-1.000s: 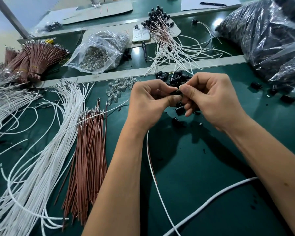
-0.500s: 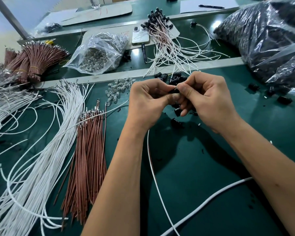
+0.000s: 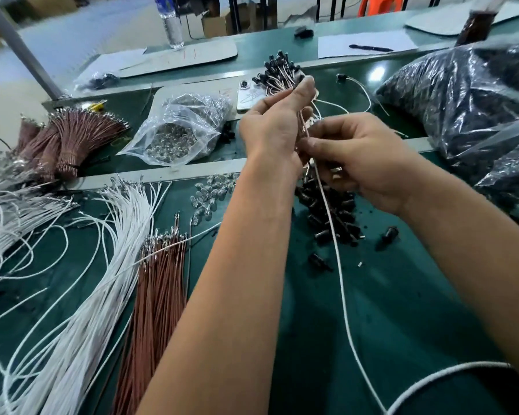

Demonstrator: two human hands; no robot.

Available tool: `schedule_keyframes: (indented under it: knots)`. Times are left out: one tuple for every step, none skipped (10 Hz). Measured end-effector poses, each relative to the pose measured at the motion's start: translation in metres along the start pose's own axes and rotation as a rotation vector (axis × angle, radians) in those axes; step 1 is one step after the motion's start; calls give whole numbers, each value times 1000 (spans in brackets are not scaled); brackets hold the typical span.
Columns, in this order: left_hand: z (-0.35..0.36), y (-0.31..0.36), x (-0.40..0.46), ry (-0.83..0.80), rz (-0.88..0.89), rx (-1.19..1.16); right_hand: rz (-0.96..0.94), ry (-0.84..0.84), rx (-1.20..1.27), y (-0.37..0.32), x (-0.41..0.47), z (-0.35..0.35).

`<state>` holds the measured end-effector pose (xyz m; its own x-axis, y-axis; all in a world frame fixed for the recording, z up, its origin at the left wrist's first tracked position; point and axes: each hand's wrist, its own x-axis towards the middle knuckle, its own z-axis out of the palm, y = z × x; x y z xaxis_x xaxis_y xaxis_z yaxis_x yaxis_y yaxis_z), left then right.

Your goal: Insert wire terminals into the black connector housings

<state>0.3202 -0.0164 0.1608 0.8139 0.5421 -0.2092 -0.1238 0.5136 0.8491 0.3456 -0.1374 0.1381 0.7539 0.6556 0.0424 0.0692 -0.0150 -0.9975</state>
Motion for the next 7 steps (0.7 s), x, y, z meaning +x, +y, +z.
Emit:
schedule_keyframes:
  knots:
    - [4,4,35,66,26,96,67,50,-59,-13,52,-19]
    - [2,-2,64,102,23,254,101,153,-251,-19,119,-34]
    - [4,-11,83,41,-38,316,117,276,-408,-21,191,-42]
    - [9,-19,101,41,-47,356,139,346,-555,-24,251,-44]
    - [15,-23,111,79,20,422,146,322,-638,-22,275,-55]
    - [13,-27,112,118,107,539,-5,359,-694,-17,264,-73]
    - [1,-32,102,142,210,590,-291,454,-511,-27,208,-87]
